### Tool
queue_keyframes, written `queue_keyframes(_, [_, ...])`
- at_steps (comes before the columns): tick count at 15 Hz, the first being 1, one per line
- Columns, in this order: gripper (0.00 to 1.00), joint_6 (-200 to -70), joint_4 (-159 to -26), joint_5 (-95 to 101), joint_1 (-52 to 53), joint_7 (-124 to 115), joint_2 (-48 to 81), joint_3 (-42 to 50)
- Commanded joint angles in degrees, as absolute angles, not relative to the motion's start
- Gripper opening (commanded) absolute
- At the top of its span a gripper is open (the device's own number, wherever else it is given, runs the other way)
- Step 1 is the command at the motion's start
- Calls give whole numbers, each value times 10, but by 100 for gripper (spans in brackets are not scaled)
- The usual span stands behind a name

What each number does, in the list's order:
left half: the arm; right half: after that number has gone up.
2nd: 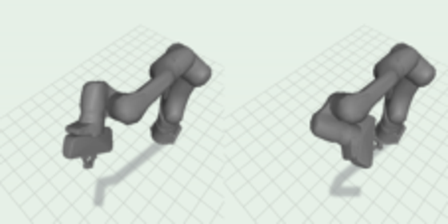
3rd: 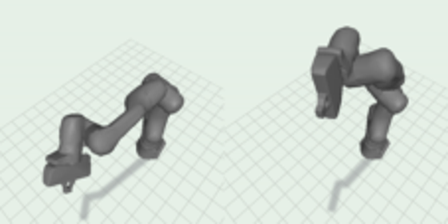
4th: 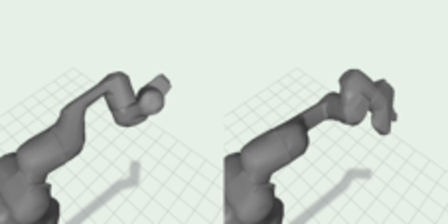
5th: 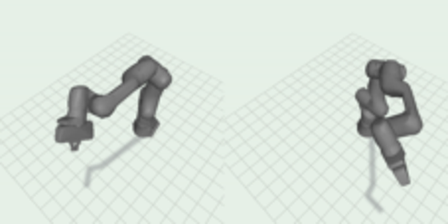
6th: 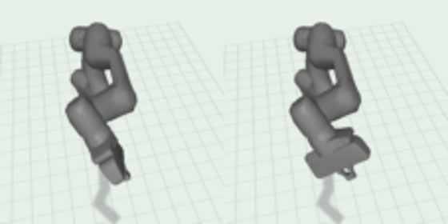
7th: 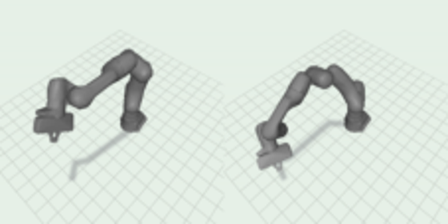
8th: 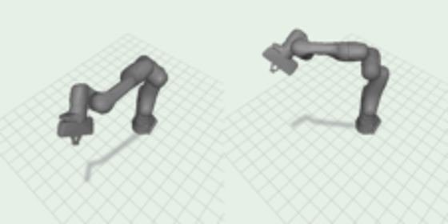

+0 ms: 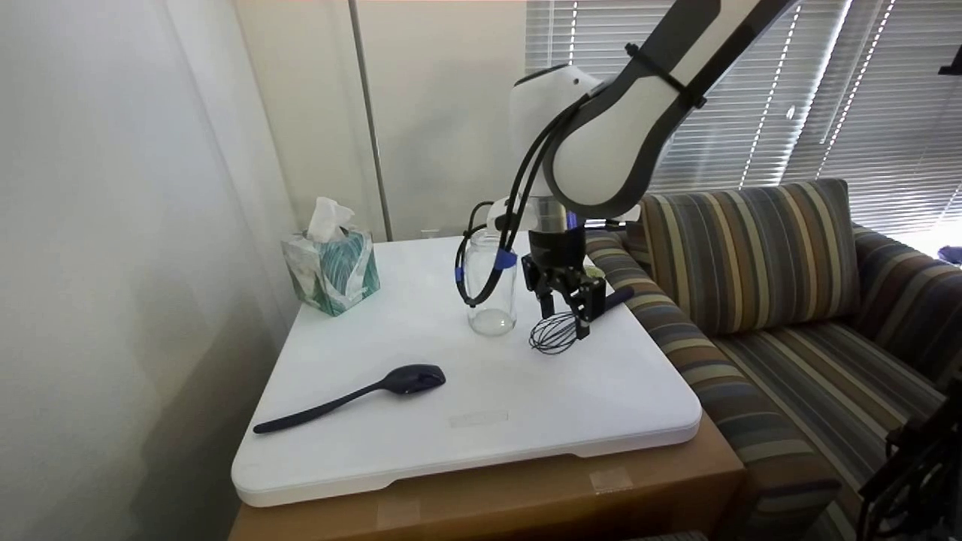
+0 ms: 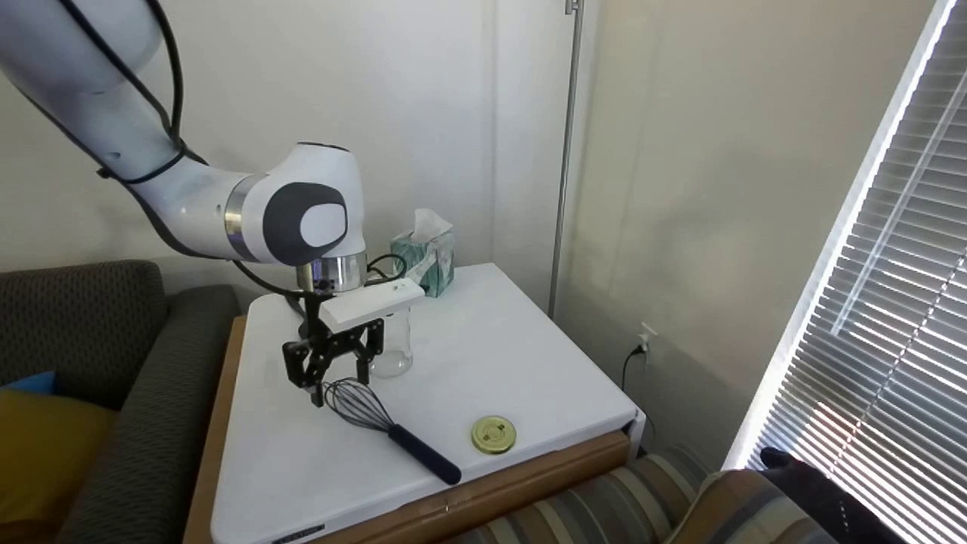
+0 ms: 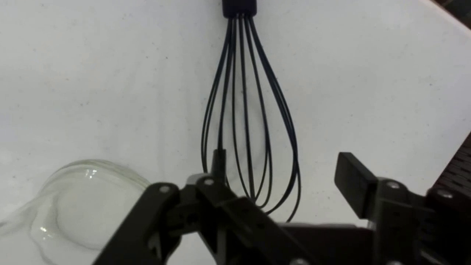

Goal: Put the whisker in the glass bottle

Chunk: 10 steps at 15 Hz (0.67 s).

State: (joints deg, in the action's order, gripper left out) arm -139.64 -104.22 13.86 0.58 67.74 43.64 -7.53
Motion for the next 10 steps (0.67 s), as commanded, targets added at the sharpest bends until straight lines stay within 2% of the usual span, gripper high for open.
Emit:
queue_keyframes(1, [63, -1426, -1088, 139, 2, 663, 412, -78])
queue_keyframes(2, [59, -1432, -1094, 139, 2, 660, 411, -78])
queue_keyframes(3, [42, -1437, -1100, 140, 3, 656, 410, -78])
queue_keyframes(4, [34, -1443, -1104, 141, 3, 654, 410, -79])
queue_keyframes(9, [1, -1466, -1130, 144, 3, 646, 403, -79])
queue_keyframes(10, [0, -1470, -1138, 145, 5, 645, 399, -78])
